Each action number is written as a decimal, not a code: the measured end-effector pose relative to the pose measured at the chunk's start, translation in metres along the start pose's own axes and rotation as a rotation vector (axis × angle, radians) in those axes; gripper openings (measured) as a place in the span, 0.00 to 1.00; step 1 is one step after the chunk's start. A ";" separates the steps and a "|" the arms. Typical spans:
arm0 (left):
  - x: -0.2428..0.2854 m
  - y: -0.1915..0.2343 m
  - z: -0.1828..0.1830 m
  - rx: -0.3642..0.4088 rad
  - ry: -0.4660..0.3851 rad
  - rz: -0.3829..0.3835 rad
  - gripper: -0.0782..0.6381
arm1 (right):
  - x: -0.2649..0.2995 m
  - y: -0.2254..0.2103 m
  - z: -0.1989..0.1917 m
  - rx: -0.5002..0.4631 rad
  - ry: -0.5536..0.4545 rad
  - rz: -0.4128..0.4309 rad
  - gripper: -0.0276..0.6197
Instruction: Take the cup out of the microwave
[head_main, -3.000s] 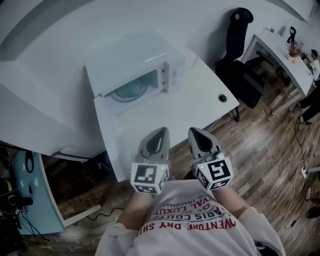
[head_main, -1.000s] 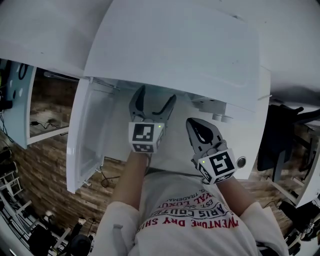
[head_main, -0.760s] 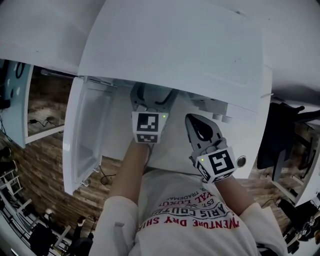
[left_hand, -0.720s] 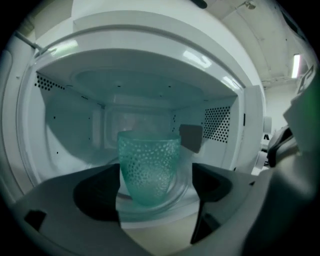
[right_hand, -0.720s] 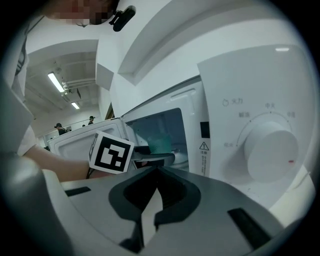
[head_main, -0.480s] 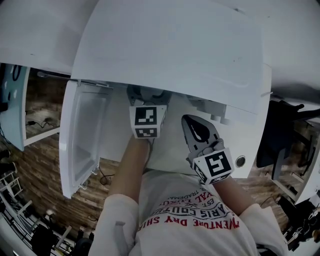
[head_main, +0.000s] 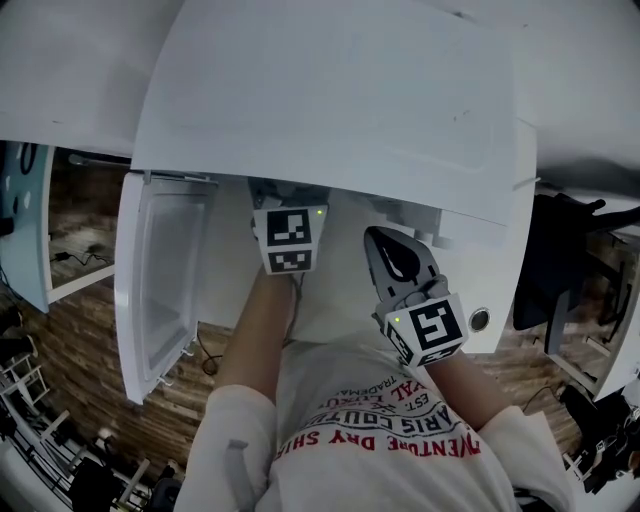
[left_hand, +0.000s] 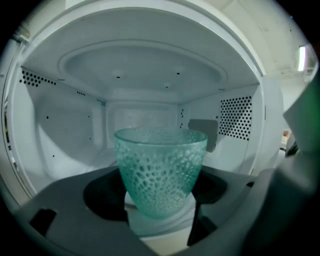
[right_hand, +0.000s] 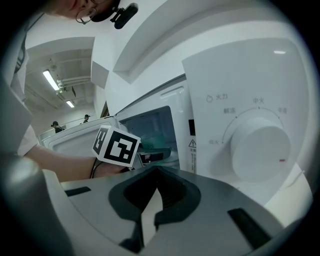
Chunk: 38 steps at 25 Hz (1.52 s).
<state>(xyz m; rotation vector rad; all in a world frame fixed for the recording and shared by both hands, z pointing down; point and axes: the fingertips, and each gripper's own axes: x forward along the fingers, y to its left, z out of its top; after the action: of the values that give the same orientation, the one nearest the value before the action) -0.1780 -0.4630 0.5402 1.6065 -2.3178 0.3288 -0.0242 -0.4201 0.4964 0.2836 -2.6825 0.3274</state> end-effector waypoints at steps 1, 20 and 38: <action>0.000 0.000 0.000 -0.005 0.001 -0.005 0.62 | 0.000 0.000 0.000 0.001 0.002 -0.002 0.05; -0.087 -0.021 0.013 -0.040 0.005 -0.066 0.62 | -0.035 0.031 0.025 -0.047 -0.083 -0.074 0.05; -0.217 -0.039 0.079 0.038 -0.082 -0.209 0.62 | -0.085 0.072 0.085 -0.070 -0.303 -0.192 0.05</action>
<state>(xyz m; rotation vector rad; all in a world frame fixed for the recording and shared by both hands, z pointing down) -0.0794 -0.3161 0.3868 1.8937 -2.1871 0.2641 0.0013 -0.3623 0.3713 0.6084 -2.9224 0.1395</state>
